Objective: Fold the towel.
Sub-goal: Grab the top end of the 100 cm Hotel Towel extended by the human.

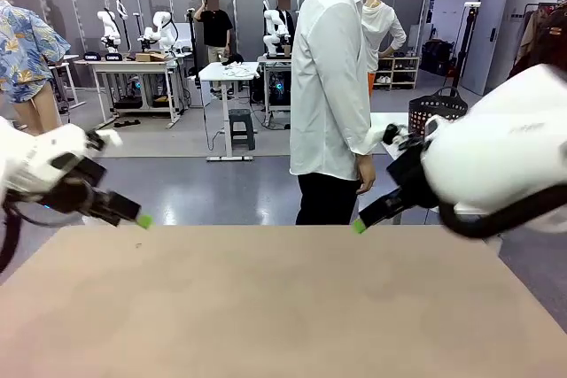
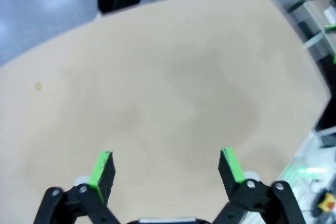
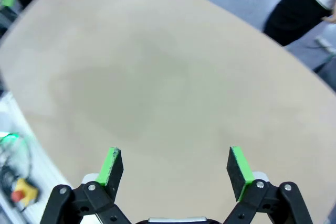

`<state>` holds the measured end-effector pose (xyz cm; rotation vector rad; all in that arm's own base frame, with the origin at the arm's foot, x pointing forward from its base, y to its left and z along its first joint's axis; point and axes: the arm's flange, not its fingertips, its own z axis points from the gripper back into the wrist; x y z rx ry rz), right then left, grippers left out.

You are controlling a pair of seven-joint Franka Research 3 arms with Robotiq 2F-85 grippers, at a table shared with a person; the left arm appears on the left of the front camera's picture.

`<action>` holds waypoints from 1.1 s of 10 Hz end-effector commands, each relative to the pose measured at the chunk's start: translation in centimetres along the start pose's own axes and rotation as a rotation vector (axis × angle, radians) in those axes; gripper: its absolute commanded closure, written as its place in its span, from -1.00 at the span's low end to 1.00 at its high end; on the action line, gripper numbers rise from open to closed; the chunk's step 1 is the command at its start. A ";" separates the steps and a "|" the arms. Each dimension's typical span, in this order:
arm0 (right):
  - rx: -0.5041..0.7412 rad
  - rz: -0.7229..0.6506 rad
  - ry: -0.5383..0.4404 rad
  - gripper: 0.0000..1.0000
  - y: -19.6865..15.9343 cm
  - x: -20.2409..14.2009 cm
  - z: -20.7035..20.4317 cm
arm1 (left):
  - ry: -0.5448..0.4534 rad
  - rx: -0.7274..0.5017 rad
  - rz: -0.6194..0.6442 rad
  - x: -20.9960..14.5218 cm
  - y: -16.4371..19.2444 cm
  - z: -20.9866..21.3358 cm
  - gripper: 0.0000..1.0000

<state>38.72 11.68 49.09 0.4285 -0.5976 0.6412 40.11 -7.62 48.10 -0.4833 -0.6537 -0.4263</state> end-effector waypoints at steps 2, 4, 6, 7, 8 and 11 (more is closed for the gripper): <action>0.345 -0.102 -0.048 -1.00 -6.4 -3.4 6.3 | -0.165 -0.147 0.154 -2.7 3.0 6.9 -1.00; 0.501 -0.206 -0.162 -1.00 -10.3 -7.5 9.3 | -0.280 -0.161 0.229 -5.9 4.2 11.7 -1.00; 0.552 -0.284 -0.258 -1.00 -13.0 -11.2 11.3 | -0.363 -0.096 0.301 -9.1 5.0 15.4 -1.00; 0.560 -0.326 -0.312 -1.00 -14.2 -13.1 12.3 | -0.393 -0.065 0.349 -10.9 5.3 16.9 -1.00; 0.563 -0.362 -0.377 -1.00 -15.0 -14.9 13.5 | -0.417 -0.049 0.396 -12.8 5.7 17.9 -1.00; 0.537 -0.398 -0.505 -1.00 -15.5 -18.9 16.6 | -0.478 -0.007 0.504 -17.7 6.3 20.5 -1.00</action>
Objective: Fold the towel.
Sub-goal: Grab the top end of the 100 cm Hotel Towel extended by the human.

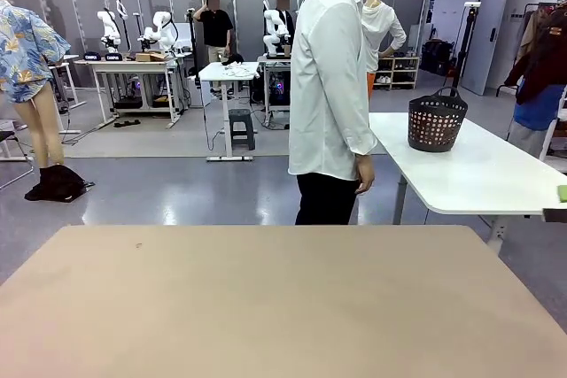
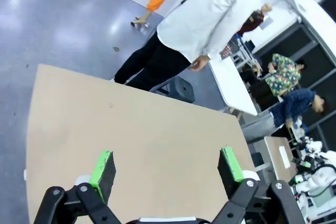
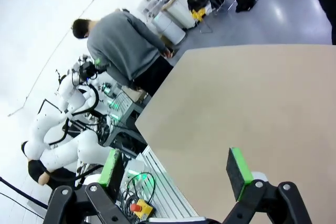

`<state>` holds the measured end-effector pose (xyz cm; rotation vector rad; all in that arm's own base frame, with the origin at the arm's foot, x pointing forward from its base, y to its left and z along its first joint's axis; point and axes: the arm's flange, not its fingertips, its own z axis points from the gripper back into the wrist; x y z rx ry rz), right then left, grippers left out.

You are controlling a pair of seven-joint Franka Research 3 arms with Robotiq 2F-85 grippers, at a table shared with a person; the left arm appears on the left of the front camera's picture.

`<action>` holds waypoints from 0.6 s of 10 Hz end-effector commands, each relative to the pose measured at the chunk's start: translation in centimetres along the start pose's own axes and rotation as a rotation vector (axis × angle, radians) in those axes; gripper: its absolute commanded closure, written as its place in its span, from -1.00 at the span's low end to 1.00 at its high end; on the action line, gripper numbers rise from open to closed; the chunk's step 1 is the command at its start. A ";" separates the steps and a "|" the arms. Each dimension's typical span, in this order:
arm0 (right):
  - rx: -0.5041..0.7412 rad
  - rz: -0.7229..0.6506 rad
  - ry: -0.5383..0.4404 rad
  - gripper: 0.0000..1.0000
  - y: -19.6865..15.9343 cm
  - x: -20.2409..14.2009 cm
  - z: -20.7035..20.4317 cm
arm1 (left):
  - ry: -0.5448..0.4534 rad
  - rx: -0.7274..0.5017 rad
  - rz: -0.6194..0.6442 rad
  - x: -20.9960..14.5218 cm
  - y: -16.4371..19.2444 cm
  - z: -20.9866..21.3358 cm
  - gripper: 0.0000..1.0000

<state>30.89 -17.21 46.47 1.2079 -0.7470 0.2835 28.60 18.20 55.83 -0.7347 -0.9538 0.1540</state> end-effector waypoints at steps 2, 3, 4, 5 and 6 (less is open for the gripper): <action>0.020 0.042 -0.047 -1.00 1.0 -0.7 0.3 | -0.013 -0.020 0.057 -13.0 0.2 0.7 -1.00; 0.020 0.037 -0.038 -1.00 1.2 -0.8 0.4 | -0.013 -0.053 0.055 -13.4 0.5 0.7 -1.00; 0.017 0.019 -0.035 -1.00 1.5 -0.9 0.6 | -0.002 -0.067 0.058 -13.6 0.7 0.7 -1.00; 0.017 -0.005 -0.029 -1.00 1.6 -0.8 0.6 | -0.001 -0.075 0.062 -13.5 0.4 0.4 -1.00; 0.023 -0.031 -0.021 -1.00 1.7 -0.8 0.7 | 0.002 -0.074 0.066 -13.5 0.0 0.4 -1.00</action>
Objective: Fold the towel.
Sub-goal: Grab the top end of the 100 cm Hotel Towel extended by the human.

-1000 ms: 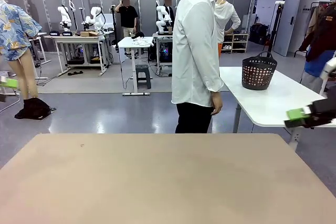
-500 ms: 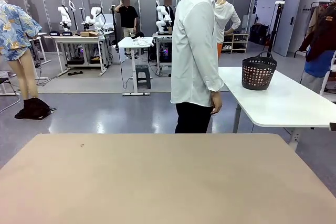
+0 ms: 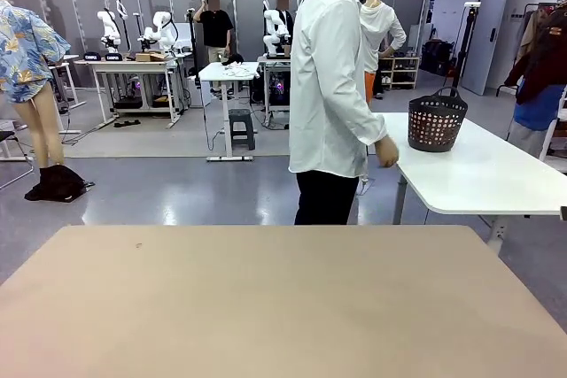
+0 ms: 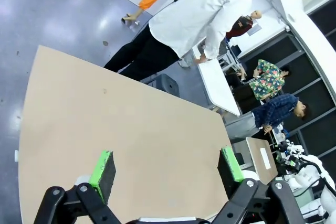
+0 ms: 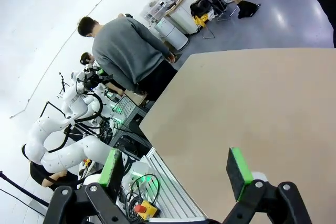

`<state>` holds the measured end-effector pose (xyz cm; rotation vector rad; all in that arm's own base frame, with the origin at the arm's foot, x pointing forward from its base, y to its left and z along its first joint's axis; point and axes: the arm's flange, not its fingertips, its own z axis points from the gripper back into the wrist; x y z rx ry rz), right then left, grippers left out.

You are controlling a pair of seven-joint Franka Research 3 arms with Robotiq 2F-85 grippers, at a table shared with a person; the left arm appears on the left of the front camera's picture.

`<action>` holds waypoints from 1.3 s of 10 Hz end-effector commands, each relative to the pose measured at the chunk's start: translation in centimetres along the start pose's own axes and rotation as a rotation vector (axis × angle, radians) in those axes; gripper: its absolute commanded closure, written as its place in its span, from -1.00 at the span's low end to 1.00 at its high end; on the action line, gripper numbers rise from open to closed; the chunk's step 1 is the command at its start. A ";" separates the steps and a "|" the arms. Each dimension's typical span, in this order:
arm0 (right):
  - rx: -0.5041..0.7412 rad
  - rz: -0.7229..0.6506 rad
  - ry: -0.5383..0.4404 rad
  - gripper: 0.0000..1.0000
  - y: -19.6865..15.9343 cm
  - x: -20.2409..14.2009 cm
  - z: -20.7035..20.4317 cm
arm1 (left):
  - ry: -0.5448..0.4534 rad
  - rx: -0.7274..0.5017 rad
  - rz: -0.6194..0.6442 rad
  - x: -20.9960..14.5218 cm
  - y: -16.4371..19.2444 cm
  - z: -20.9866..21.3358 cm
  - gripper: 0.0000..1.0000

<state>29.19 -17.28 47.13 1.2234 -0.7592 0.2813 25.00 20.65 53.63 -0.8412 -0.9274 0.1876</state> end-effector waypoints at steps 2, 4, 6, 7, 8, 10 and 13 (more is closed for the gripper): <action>0.016 -0.060 0.005 -1.00 0.2 0.0 -0.2 | 0.014 -0.042 -0.034 -11.2 -2.0 -3.4 -1.00; 0.021 -0.086 0.014 -1.00 0.3 -0.1 -0.2 | 0.165 -0.219 -0.035 -12.1 -2.7 -3.9 -1.00; 0.014 -0.094 0.022 -1.00 0.4 -0.4 -0.4 | 0.113 -0.249 -0.006 -12.5 -2.9 -4.8 -1.00; 0.012 -0.091 0.032 -1.00 0.5 -0.3 -0.7 | 0.114 -0.229 0.012 -12.6 -2.5 -4.7 -1.00; 0.016 -0.080 0.046 -1.00 0.7 -0.2 -1.0 | 0.125 -0.214 0.035 -12.3 -2.8 -5.6 -1.00; 0.017 -0.063 0.018 -1.00 -0.1 -0.3 -0.3 | 0.152 -0.227 0.008 -2.1 -2.3 -2.4 -1.00; 0.014 -0.063 0.024 -1.00 -0.1 -0.3 -0.5 | 0.156 -0.210 0.028 -2.2 -1.9 -2.5 -1.00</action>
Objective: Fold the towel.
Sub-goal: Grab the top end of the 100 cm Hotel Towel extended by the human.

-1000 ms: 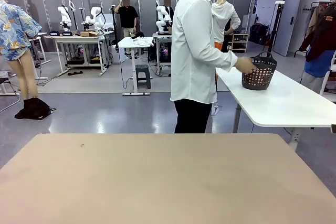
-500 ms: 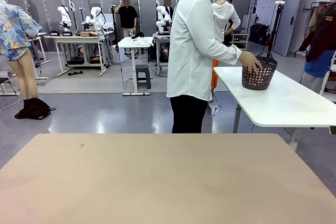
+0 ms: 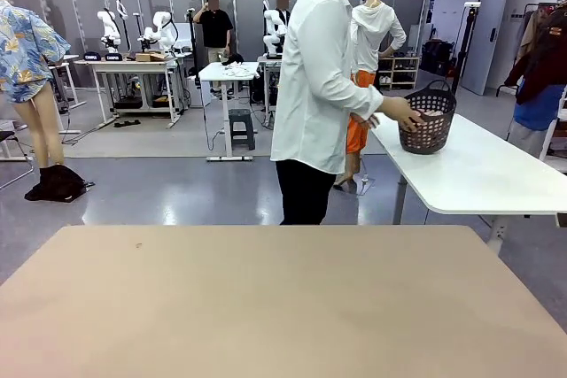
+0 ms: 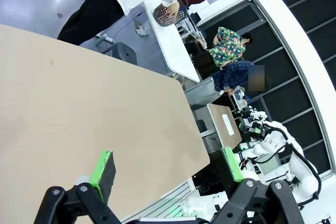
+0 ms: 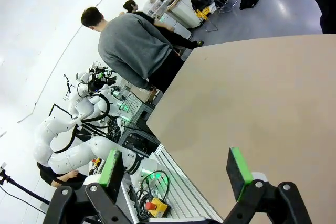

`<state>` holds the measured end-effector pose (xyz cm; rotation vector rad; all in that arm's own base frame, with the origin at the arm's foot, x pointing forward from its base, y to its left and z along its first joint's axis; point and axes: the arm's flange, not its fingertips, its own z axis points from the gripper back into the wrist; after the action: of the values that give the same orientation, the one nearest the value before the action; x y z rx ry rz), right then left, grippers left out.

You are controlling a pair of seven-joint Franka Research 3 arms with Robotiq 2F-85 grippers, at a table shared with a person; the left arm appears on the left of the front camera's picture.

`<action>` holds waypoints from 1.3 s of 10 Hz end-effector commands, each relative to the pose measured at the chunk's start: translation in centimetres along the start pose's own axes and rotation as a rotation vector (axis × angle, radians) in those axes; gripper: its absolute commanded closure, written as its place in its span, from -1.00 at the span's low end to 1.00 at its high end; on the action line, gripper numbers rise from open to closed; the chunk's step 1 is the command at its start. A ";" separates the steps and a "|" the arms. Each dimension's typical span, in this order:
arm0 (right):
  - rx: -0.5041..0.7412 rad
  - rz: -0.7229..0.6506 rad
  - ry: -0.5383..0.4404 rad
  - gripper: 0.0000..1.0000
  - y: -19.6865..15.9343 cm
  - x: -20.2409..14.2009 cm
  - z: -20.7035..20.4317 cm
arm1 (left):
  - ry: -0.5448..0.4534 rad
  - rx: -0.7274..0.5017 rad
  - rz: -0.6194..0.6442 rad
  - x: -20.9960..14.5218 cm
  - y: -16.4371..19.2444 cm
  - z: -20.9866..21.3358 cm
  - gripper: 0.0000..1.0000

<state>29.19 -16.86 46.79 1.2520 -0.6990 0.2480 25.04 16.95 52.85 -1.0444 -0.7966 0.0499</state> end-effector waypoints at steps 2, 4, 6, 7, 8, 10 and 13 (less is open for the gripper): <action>0.060 -0.014 0.026 -1.00 0.2 0.7 0.8 | 0.054 -0.143 0.086 0.2 0.3 1.1 -1.00; 0.064 -0.010 0.067 -1.00 0.4 1.0 0.8 | 0.057 -0.203 0.121 0.0 0.8 1.2 -1.00; 0.059 -0.002 0.033 -1.00 0.4 0.6 0.1 | 0.056 -0.165 0.085 -0.9 0.7 0.5 -1.00; 0.059 -0.002 0.033 -1.00 0.4 0.6 0.1 | 0.056 -0.165 0.085 -0.9 0.7 0.5 -1.00; 0.059 -0.002 0.033 -1.00 0.4 0.6 0.1 | 0.056 -0.165 0.085 -0.9 0.7 0.5 -1.00; 0.059 -0.002 0.033 -1.00 0.4 0.6 0.1 | 0.056 -0.165 0.085 -0.9 0.7 0.5 -1.00; 0.059 -0.002 0.033 -1.00 0.4 0.6 0.1 | 0.056 -0.165 0.085 -0.9 0.7 0.5 -1.00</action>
<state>29.48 -17.03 47.43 1.3111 -0.6572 0.2909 24.37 17.50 51.87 -1.2184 -0.6980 0.0475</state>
